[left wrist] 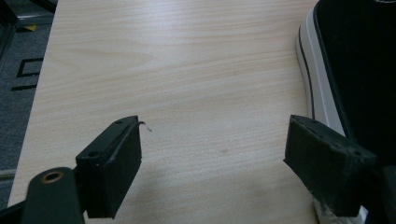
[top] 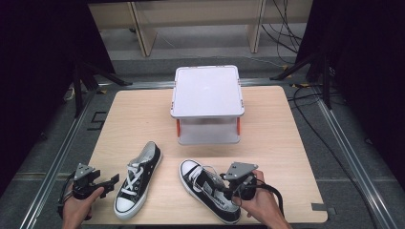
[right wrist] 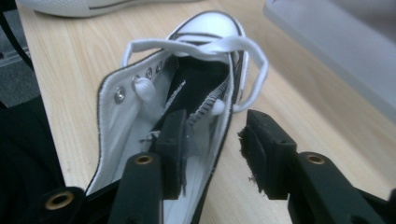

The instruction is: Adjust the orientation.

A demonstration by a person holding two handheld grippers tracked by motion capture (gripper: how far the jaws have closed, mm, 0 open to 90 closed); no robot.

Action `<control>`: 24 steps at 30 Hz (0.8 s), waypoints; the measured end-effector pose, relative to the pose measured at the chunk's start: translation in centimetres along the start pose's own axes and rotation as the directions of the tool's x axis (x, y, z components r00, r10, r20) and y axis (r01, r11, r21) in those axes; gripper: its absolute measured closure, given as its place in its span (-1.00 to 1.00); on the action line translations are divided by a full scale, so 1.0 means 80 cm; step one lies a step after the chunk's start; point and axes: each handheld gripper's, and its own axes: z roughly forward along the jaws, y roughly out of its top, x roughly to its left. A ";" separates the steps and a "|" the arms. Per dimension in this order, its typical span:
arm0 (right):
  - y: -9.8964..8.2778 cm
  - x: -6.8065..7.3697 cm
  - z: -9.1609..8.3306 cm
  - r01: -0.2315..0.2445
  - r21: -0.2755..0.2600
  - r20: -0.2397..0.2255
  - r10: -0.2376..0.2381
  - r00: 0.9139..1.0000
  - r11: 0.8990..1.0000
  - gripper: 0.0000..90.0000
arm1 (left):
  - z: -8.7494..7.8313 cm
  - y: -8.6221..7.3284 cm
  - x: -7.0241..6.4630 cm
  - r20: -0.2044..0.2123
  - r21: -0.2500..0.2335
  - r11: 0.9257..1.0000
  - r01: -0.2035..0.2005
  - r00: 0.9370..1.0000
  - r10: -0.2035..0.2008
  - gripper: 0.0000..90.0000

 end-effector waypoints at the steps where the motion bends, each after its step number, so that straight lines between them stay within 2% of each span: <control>1: 0.000 0.000 0.004 0.000 0.012 0.000 0.000 1.000 1.000 0.38 | 0.000 0.000 0.000 -0.003 0.001 1.000 -0.004 1.000 0.004 -0.60; 8: 0.008 -0.003 0.024 0.018 0.060 0.003 -0.019 1.000 0.998 0.65 | 0.000 0.001 0.000 -0.011 0.004 1.000 -0.001 1.000 0.001 -0.60; 12: 0.010 -0.006 0.029 0.026 0.082 -0.002 -0.025 1.000 0.996 0.70 | 0.001 0.002 -0.001 -0.004 0.005 1.000 -0.007 1.000 0.008 -0.60; 15: 0.014 -0.008 0.034 0.039 0.097 -0.010 -0.039 0.999 0.994 0.77 | 0.000 0.002 -0.002 -0.015 0.011 1.000 -0.006 1.000 0.006 -0.60; 18: 0.015 -0.008 0.036 0.038 0.090 -0.013 -0.037 0.999 0.995 0.79 | 0.001 0.002 -0.001 -0.010 0.004 1.000 -0.002 1.000 0.002 -0.60; 23: 0.018 -0.010 0.038 0.036 0.099 -0.017 -0.034 0.999 0.994 0.85 | 0.001 0.002 -0.001 -0.018 0.014 1.000 -0.011 1.000 0.011 -0.60; 24: 0.019 -0.010 0.038 0.041 0.108 -0.020 -0.039 0.999 0.993 0.85 | 0.001 0.002 -0.001 -0.009 0.009 1.000 -0.005 1.000 0.005 -0.60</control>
